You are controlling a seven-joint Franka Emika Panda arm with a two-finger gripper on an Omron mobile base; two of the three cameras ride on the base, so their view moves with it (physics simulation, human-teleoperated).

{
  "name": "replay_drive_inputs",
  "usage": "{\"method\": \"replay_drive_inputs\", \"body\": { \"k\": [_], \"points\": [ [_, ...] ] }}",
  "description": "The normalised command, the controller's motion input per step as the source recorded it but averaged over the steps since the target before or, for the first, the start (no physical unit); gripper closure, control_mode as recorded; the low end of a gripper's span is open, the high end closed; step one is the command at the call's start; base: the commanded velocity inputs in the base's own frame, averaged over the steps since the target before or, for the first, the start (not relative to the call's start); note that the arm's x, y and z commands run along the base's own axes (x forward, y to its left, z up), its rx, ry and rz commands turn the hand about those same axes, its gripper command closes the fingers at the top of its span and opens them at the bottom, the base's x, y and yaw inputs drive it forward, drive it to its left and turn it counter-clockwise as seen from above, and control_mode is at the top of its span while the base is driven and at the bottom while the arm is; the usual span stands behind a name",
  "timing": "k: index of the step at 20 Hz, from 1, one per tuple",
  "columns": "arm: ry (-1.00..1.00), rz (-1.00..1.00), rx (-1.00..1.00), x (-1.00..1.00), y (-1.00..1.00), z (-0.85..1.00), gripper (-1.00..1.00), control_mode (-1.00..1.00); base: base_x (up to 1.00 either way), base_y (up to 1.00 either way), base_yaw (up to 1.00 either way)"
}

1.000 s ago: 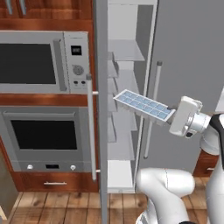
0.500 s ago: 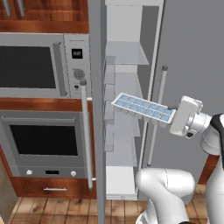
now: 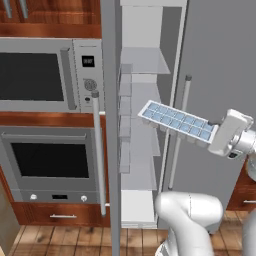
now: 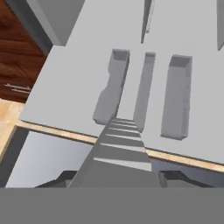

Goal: The ice cube tray has been filled with water. Take the tray and place it in the freezer to make ice. Close the freezer door after placing the tray.

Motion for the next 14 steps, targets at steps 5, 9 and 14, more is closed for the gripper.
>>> {"method": "replay_drive_inputs", "body": {
  "k": [5, 9, 14],
  "points": [
    [-0.02, -0.10, -0.03, -0.53, -0.40, 0.47, 1.00, -1.00, 0.00, 0.00, 0.00],
    [0.00, -0.29, -0.07, -0.10, -0.11, 0.18, 1.00, -1.00, 0.00, 0.00, 0.00],
    [0.00, -0.37, 0.00, -0.25, -0.08, 0.00, 1.00, -1.00, 0.00, 0.00, 0.00]
  ]
}}
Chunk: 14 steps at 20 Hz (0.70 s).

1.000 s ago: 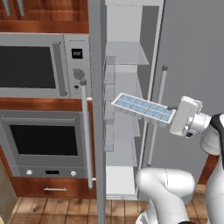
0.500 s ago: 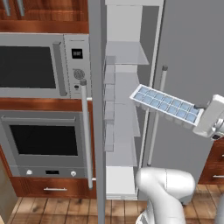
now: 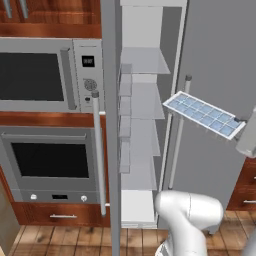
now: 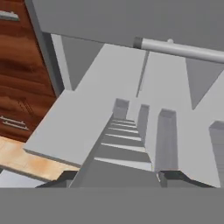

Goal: The ice cube tray has been filled with water. Take the tray and place it in the freezer to make ice. Close the freezer door after placing the tray.

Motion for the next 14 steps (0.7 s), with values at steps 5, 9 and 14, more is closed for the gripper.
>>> {"method": "replay_drive_inputs", "body": {
  "k": [5, 9, 14],
  "points": [
    [0.00, -0.38, 0.00, -0.05, 0.13, 0.03, 1.00, -1.00, 0.00, 0.00, 0.00],
    [0.00, -0.28, 0.03, 0.02, 0.46, 0.02, 1.00, -1.00, 0.00, 0.00, 0.00],
    [0.00, -0.16, 0.11, 0.10, 0.51, 0.00, 1.00, -1.00, 0.00, 0.00, 0.00]
  ]
}}
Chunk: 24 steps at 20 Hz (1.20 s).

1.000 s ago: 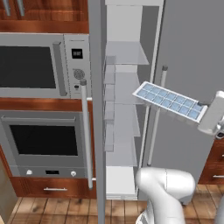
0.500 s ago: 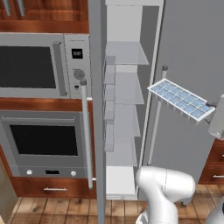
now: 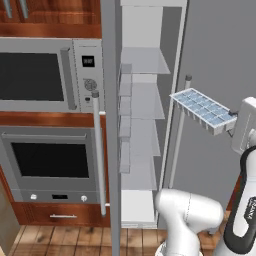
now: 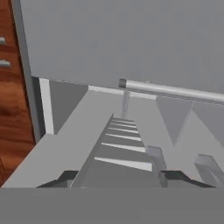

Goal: The ice cube tray has been filled with water. Take the tray and place it in the freezer to make ice. Close the freezer door after placing the tray.

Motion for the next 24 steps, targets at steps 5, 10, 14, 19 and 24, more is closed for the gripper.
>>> {"method": "replay_drive_inputs", "body": {
  "k": [5, 10, 14, 19, 24],
  "points": [
    [-0.01, -0.12, 0.16, 0.06, 0.52, 0.00, 1.00, -1.00, 0.00, 0.00, 0.00],
    [-0.13, -0.11, 0.13, 0.11, 0.61, -0.06, 1.00, -1.00, 0.00, 0.00, 0.00],
    [-0.16, -0.13, 0.01, 0.16, 0.69, -0.14, 1.00, -1.00, 0.00, 0.00, 0.00],
    [-0.06, -0.19, 0.00, 0.25, 0.64, -0.12, 1.00, -1.00, 0.00, 0.00, 0.00],
    [-0.18, -0.18, 0.00, 0.02, 0.49, 0.00, 1.00, -1.00, 0.00, 0.00, 0.00]
  ]
}}
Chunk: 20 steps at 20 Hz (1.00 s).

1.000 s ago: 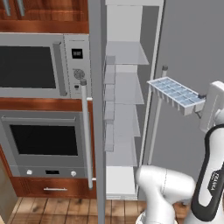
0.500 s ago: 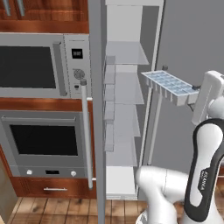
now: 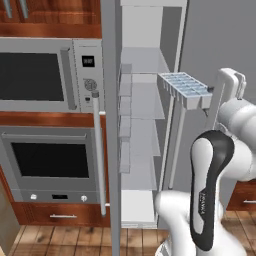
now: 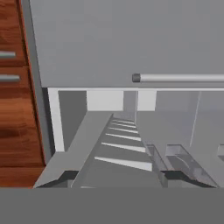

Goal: The ice cube tray has been filled with water. Take the tray and place it in the freezer to make ice. Close the freezer door after placing the tray.

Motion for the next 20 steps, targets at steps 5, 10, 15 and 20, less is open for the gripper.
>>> {"method": "replay_drive_inputs", "body": {
  "k": [5, 10, 15, 20],
  "points": [
    [-0.13, -0.15, 0.00, 0.00, 0.21, 0.00, 1.00, -1.00, 0.00, 0.00, 0.00],
    [0.00, -0.02, 0.01, 0.01, -0.06, 0.00, 1.00, -1.00, 0.00, 0.00, 0.00],
    [0.01, 0.02, 0.01, 0.18, -0.06, 0.00, 1.00, -1.00, 0.00, 0.00, 0.00],
    [0.05, 0.07, 0.00, 0.43, -0.03, 0.00, 1.00, -1.00, 0.00, 0.00, 0.00]
  ]
}}
